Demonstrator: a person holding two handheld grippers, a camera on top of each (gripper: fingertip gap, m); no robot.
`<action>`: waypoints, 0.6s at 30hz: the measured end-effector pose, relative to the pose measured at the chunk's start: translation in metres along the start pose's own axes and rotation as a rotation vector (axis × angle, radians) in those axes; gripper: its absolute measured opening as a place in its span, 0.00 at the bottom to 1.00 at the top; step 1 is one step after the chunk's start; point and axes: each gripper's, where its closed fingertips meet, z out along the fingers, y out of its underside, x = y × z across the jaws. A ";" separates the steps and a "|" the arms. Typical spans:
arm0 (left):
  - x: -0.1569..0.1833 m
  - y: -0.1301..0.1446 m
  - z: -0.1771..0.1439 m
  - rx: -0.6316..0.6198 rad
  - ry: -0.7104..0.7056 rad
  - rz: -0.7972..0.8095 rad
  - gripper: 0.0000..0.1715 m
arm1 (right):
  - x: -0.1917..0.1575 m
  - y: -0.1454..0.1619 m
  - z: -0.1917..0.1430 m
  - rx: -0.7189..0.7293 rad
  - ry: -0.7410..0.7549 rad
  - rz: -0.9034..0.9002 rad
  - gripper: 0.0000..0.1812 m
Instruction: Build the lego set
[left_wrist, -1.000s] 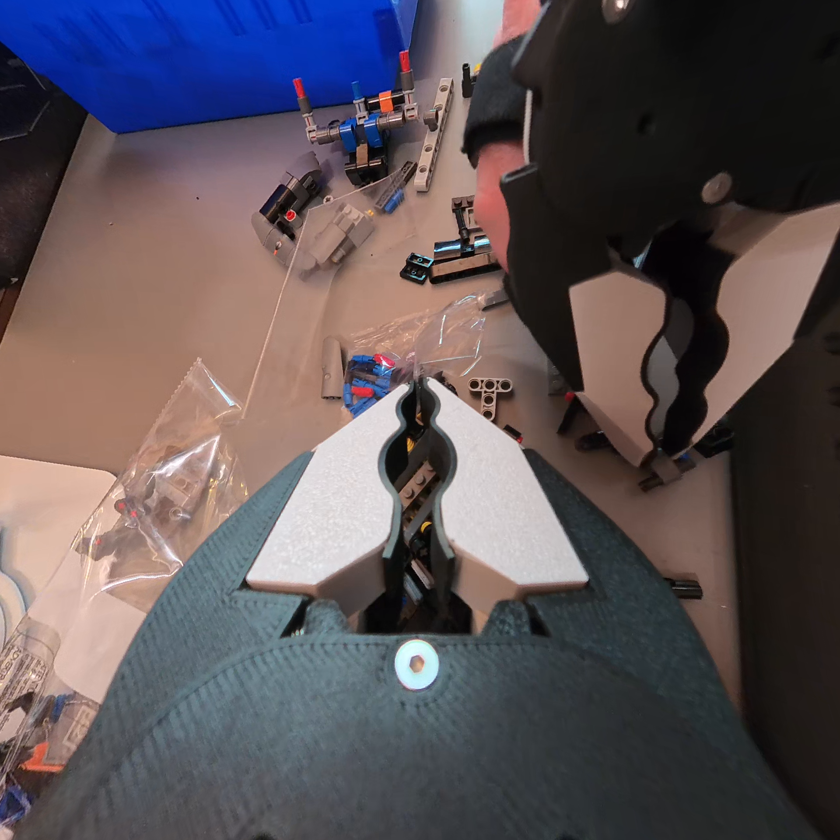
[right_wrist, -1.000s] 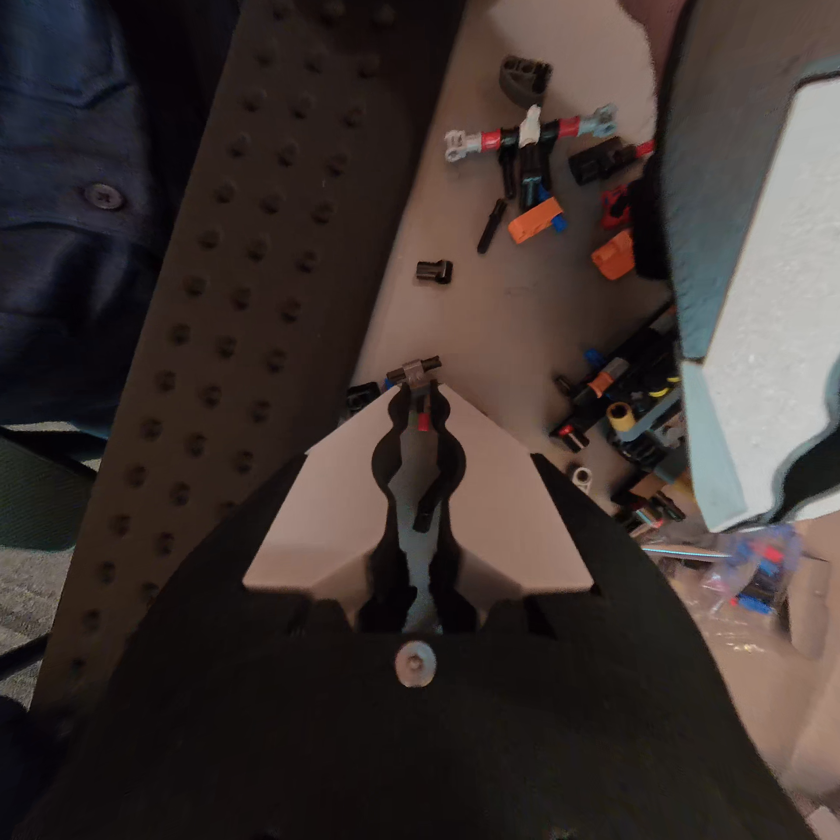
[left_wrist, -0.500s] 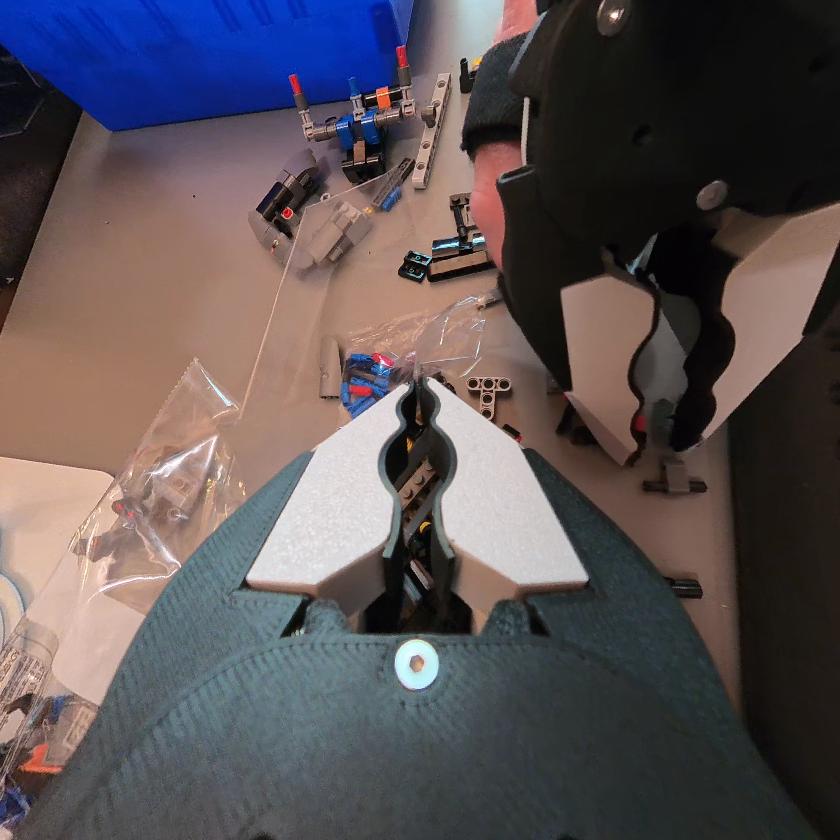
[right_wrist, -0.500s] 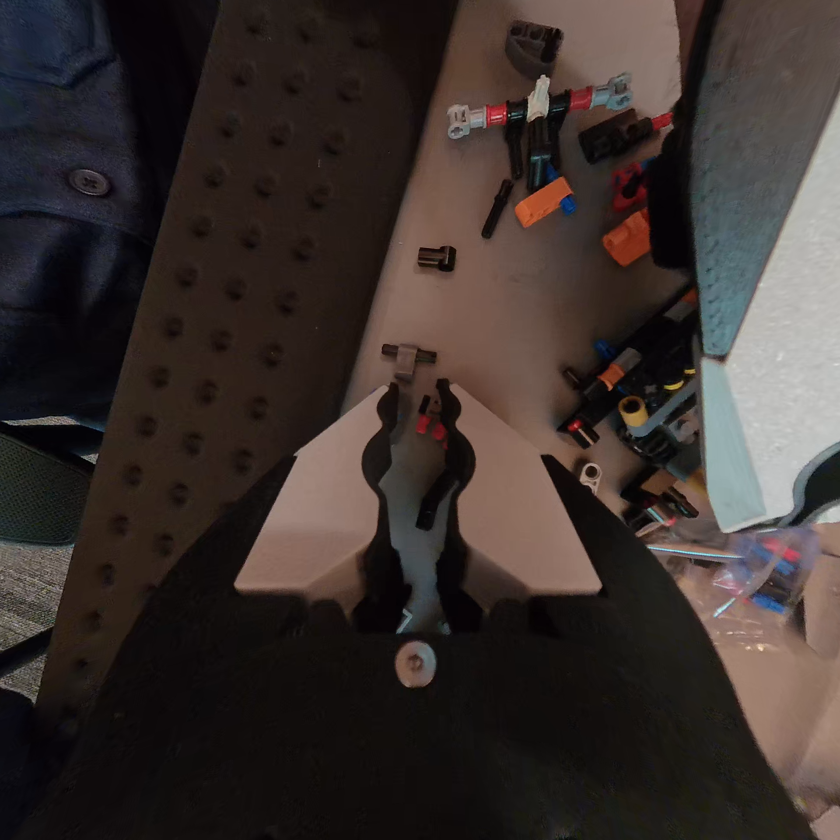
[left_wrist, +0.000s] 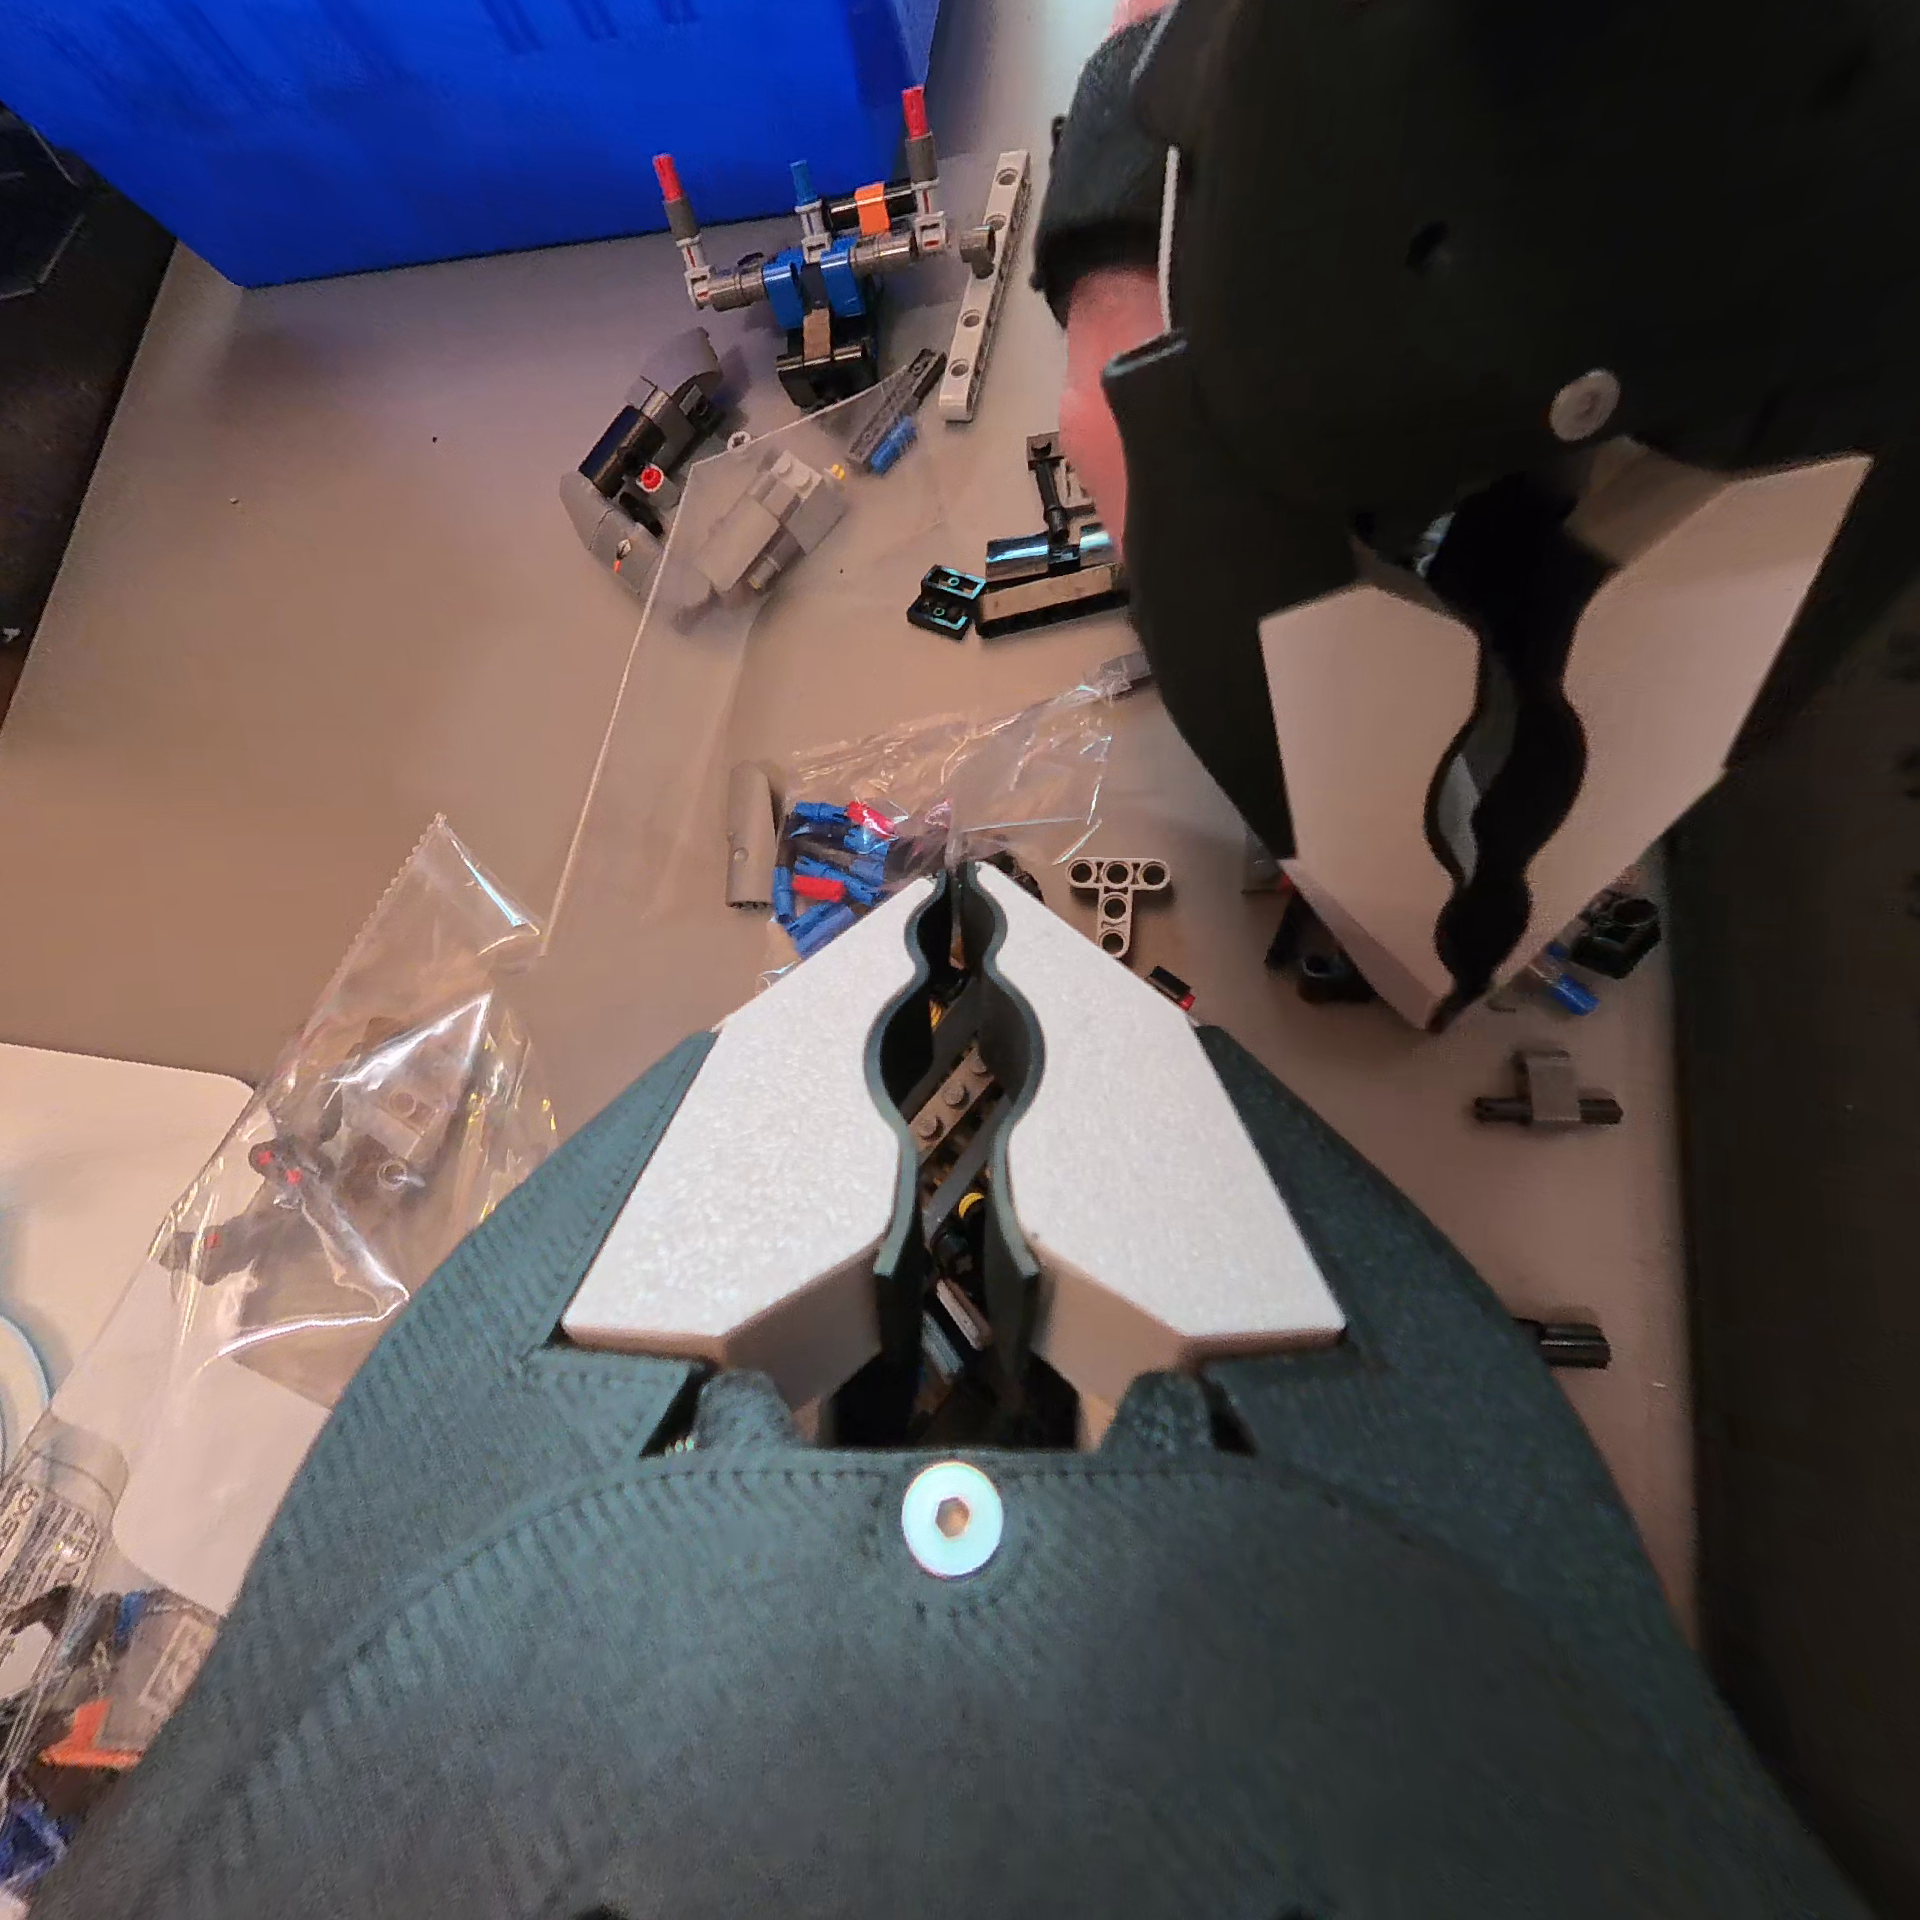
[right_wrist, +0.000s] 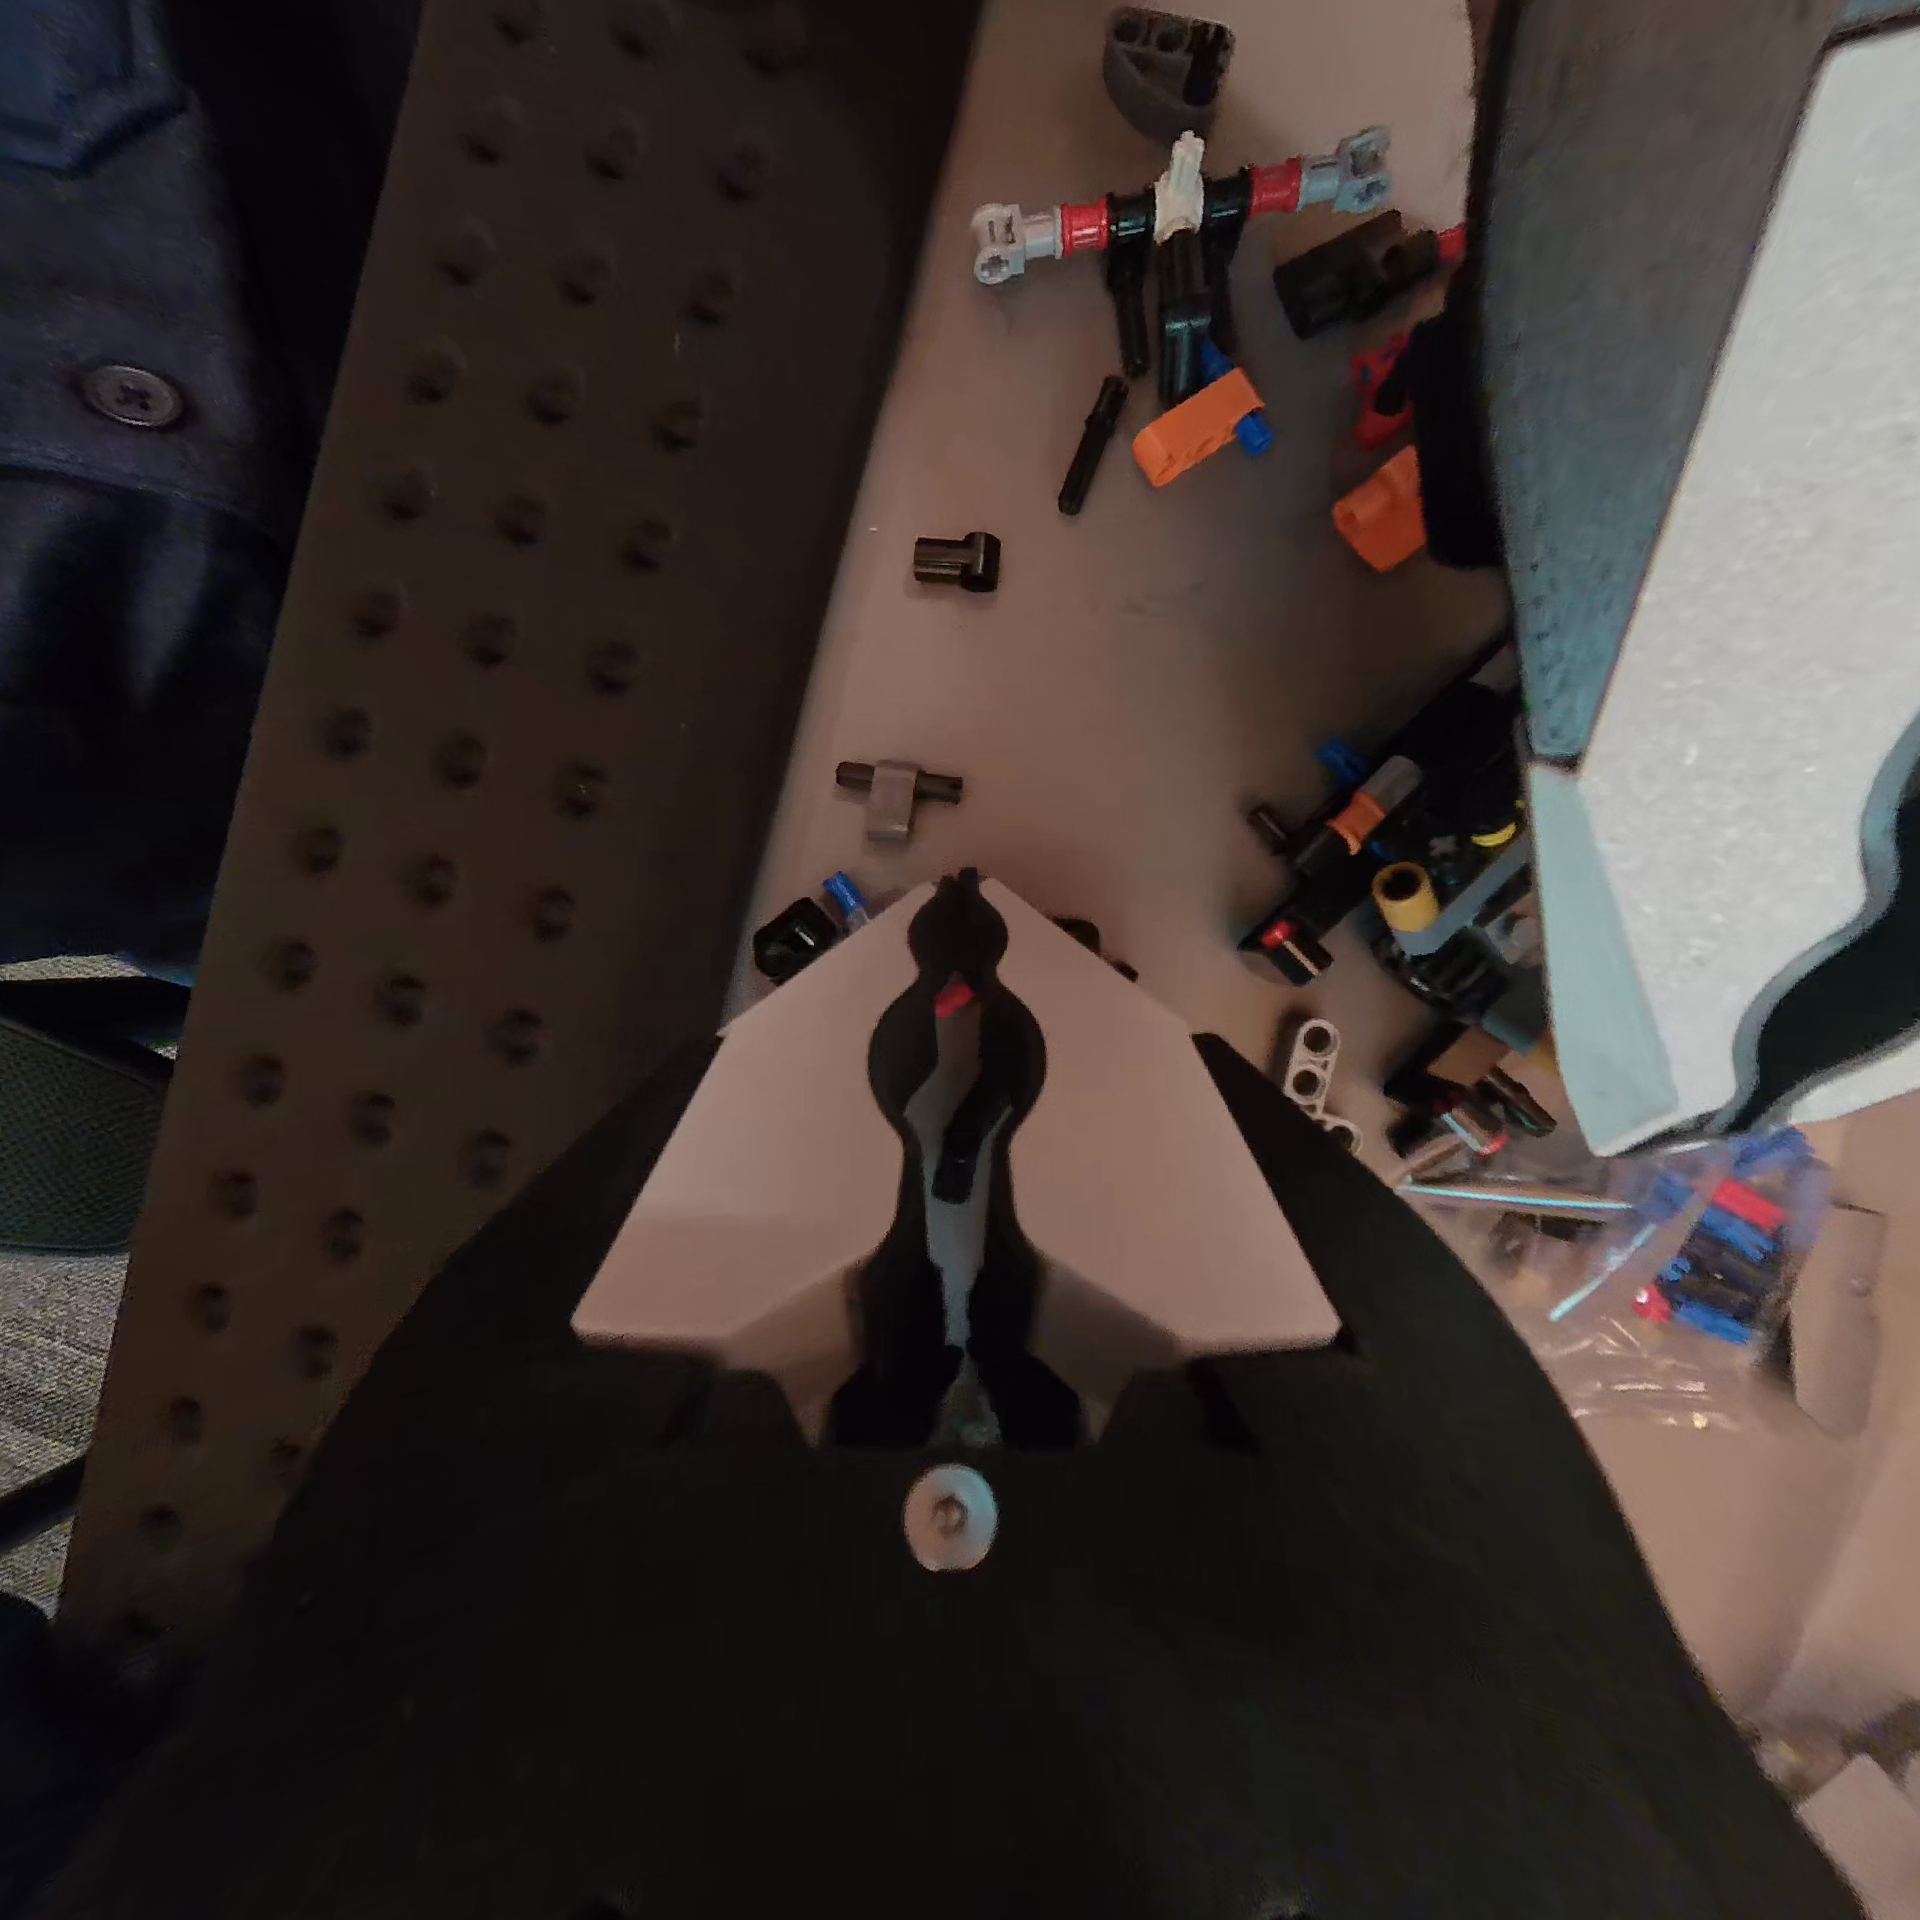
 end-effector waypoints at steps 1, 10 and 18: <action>0.000 0.000 0.000 0.000 -0.001 0.000 0.00 | 0.003 0.000 -0.001 0.002 0.012 0.005 0.00; -0.002 -0.001 -0.002 0.007 -0.005 -0.012 0.00 | 0.028 -0.032 -0.055 0.257 0.223 -0.033 0.00; -0.012 0.002 -0.004 0.041 0.006 -0.097 0.00 | 0.085 -0.005 -0.131 0.447 0.531 0.180 0.00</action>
